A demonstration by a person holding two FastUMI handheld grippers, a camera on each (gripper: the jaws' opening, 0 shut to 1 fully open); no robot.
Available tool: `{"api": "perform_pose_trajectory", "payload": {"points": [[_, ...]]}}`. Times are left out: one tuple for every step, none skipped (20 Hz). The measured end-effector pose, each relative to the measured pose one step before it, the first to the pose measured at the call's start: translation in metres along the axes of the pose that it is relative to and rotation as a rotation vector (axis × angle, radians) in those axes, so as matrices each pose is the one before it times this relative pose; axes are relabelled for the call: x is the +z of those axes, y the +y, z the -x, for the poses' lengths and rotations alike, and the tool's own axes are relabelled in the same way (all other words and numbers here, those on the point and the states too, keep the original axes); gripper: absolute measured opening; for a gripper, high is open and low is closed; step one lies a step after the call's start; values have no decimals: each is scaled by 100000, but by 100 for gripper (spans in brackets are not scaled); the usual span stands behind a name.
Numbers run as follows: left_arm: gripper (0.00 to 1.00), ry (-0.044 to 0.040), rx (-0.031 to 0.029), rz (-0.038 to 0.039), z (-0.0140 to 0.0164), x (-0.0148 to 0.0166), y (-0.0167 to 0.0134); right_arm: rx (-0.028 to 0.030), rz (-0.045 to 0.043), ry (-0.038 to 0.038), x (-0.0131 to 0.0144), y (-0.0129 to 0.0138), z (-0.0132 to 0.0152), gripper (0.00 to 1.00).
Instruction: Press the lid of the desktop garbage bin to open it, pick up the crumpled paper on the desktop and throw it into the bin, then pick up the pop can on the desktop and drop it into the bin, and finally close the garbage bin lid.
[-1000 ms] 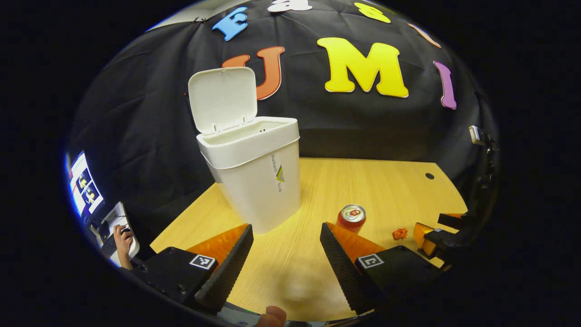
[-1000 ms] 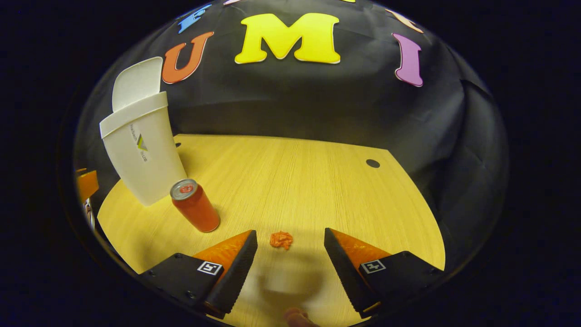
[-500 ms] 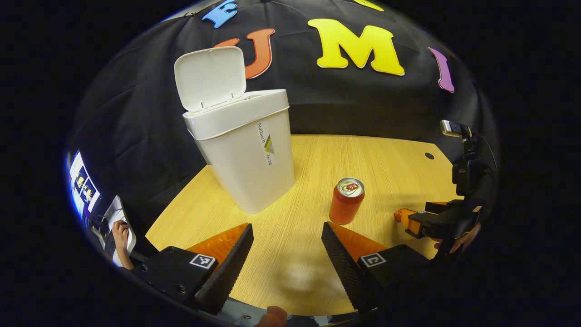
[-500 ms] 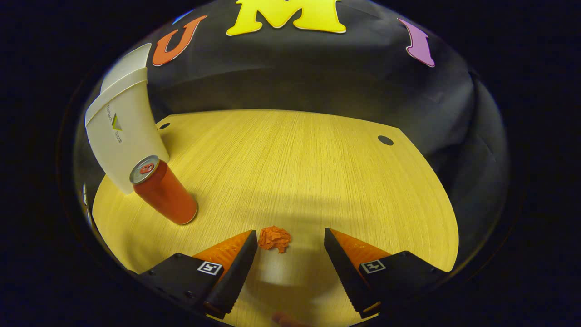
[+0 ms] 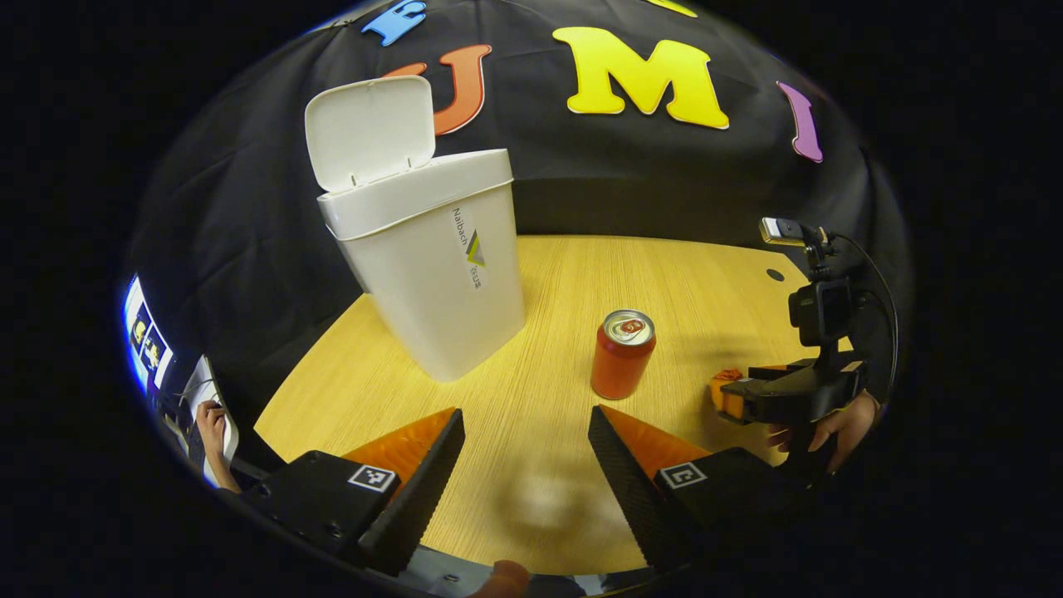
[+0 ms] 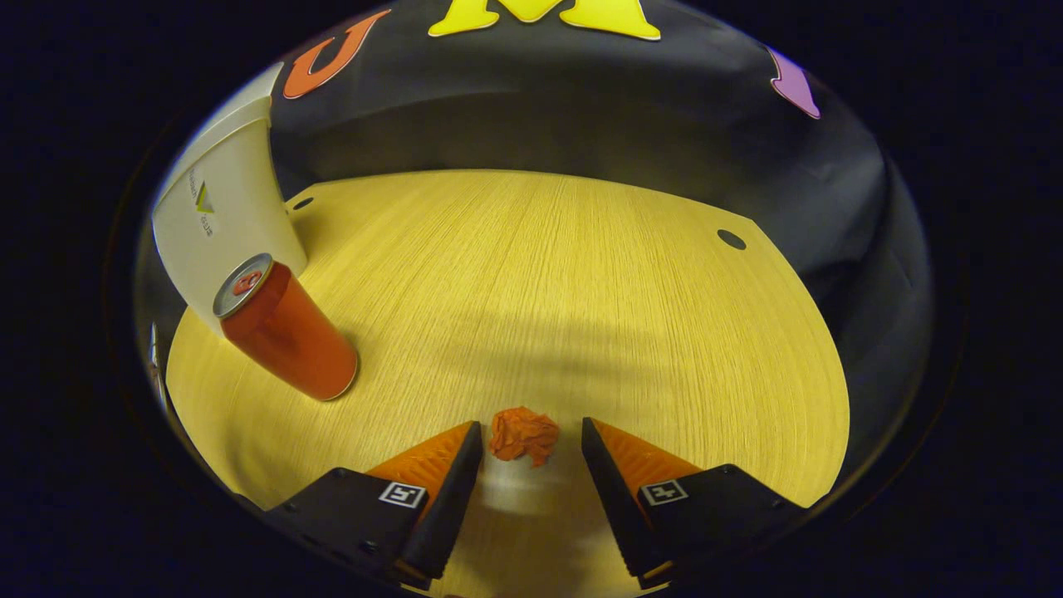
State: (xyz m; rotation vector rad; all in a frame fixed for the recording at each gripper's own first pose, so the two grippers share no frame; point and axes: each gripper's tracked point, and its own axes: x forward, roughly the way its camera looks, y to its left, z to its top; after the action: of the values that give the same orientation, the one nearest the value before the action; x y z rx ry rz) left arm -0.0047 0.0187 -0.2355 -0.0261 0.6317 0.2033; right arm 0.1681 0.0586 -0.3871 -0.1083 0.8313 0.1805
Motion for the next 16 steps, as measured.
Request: {"api": "perform_pose_trajectory", "payload": {"points": [[99,10,-144,529,53,6,43,-345,-669,398,-73,-121,-162,70],[99,-236,17,307,-40,5,178,344,-590,522,42,87,47,64],[99,-110,-319,45,11,86,29,690,-520,643,-101,163,-82,61],[99,-163,-447,41,84,-55,33,703,-278,141,88,100,-104,60],[99,66,-620,-9,24,-11,-88,-2357,276,276,182,-643,-14,60],[99,32,-349,-346,124,-44,-1,149,-625,323,11,-19,22,50],[99,-122,-399,-726,62,9,22,1790,-1331,641,32,363,-1,41],[99,-172,43,-850,129,19,123,572,-637,696,-60,81,-41,41],[99,-224,-5,-596,79,13,133,126,-275,337,14,-23,-36,41],[99,-120,-260,-156,140,27,35,466,-216,299,4,24,-31,40],[100,-108,-13,-151,55,3,142,726,-218,324,-133,94,-124,41],[99,-244,-239,-338,108,67,65,-1593,610,679,-733,-257,-1091,41],[99,-472,78,-396,162,81,172,232,-22,-139,747,148,829,21],[99,-547,-237,-211,194,149,84,83,783,435,-23,13,21,21],[99,-517,75,-376,86,129,185,373,96,-87,139,73,184,21],[99,-442,-20,-374,96,115,185,200,-541,97,81,50,164,21]]}}
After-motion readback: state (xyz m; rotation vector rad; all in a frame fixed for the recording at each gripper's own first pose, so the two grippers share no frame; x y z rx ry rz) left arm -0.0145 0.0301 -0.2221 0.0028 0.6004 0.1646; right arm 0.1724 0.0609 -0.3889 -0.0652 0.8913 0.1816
